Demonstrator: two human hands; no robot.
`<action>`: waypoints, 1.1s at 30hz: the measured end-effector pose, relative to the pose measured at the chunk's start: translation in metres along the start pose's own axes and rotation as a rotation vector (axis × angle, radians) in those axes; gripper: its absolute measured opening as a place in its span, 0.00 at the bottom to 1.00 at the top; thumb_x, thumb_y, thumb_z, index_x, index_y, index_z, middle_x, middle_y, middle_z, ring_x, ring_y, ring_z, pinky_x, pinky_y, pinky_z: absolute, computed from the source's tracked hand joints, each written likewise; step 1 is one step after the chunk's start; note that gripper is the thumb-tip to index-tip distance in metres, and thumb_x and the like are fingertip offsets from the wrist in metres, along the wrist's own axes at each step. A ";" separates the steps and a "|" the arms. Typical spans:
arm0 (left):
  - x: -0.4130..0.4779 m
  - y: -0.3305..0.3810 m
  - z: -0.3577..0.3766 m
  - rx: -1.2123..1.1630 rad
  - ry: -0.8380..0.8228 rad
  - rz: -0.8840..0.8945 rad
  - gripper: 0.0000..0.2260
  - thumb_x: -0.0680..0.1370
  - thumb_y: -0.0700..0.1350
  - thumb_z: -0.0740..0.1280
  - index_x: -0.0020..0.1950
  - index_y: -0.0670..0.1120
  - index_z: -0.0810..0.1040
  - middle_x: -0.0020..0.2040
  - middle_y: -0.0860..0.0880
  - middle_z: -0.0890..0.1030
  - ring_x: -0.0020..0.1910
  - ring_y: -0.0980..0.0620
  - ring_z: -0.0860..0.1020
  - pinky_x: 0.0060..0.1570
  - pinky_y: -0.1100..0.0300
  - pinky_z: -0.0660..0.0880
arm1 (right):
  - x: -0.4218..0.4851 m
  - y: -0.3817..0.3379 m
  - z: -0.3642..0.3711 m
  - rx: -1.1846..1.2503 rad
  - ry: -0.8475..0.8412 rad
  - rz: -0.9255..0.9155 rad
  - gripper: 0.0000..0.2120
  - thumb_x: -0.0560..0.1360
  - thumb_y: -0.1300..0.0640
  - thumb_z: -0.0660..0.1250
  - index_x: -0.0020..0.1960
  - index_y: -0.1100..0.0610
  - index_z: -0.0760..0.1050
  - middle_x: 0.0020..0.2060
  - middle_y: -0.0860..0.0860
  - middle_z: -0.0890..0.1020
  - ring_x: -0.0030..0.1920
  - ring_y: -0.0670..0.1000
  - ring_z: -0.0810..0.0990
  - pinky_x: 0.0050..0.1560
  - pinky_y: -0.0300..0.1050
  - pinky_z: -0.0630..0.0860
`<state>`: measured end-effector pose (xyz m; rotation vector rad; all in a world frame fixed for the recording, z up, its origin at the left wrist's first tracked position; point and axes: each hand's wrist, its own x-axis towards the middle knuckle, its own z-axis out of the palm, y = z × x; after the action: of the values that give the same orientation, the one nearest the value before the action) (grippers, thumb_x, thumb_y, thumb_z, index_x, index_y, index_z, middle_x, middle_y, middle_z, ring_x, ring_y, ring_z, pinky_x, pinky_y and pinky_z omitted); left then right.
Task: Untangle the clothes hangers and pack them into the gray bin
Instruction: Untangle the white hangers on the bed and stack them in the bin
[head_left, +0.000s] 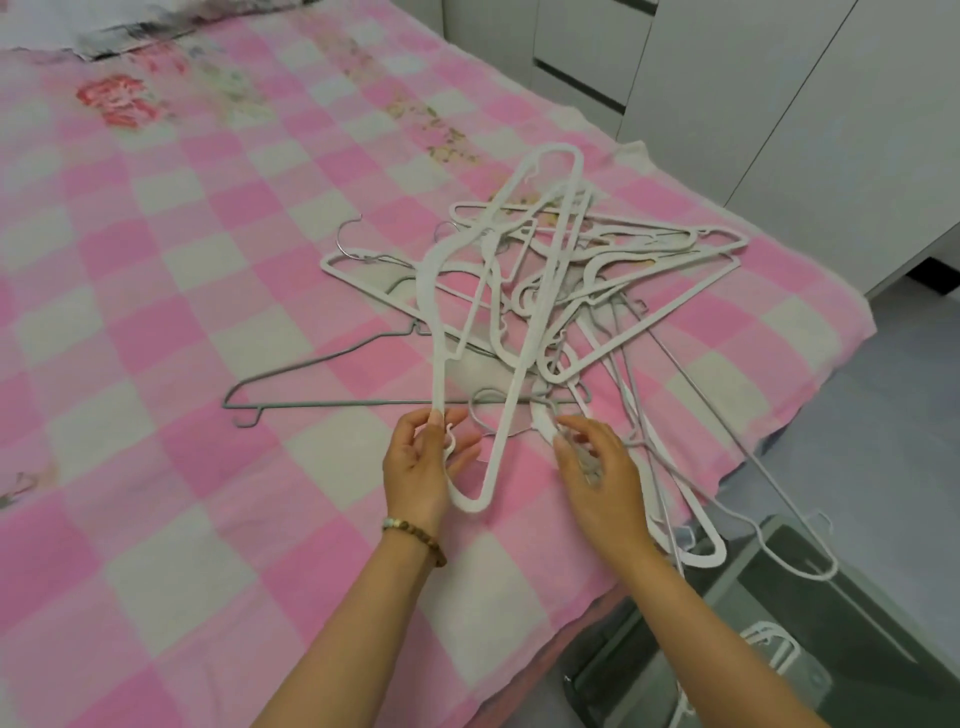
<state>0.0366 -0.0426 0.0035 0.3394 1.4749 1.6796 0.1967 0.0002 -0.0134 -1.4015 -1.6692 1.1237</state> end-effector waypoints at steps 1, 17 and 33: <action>0.001 0.003 0.002 -0.027 -0.010 -0.010 0.06 0.80 0.41 0.60 0.45 0.43 0.74 0.44 0.48 0.82 0.32 0.55 0.83 0.34 0.66 0.80 | -0.003 0.003 -0.002 0.068 -0.035 0.093 0.13 0.77 0.50 0.62 0.61 0.47 0.73 0.56 0.40 0.77 0.57 0.36 0.73 0.52 0.24 0.69; 0.135 0.029 0.078 0.436 -0.194 -0.097 0.09 0.78 0.42 0.63 0.56 0.43 0.76 0.50 0.47 0.79 0.44 0.54 0.77 0.39 0.73 0.75 | 0.172 -0.048 0.039 0.082 0.173 0.360 0.14 0.76 0.60 0.64 0.61 0.59 0.73 0.50 0.53 0.78 0.45 0.49 0.77 0.44 0.40 0.73; 0.197 0.036 0.119 0.207 -0.362 -0.416 0.20 0.80 0.56 0.55 0.62 0.41 0.68 0.44 0.43 0.77 0.40 0.49 0.77 0.45 0.53 0.78 | 0.160 -0.042 0.051 0.212 0.141 0.345 0.12 0.81 0.57 0.53 0.63 0.49 0.69 0.46 0.48 0.78 0.44 0.49 0.76 0.47 0.43 0.75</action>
<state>-0.0148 0.1847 0.0051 0.3939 1.3358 1.0757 0.1030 0.1451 -0.0001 -1.6258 -1.1995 1.3139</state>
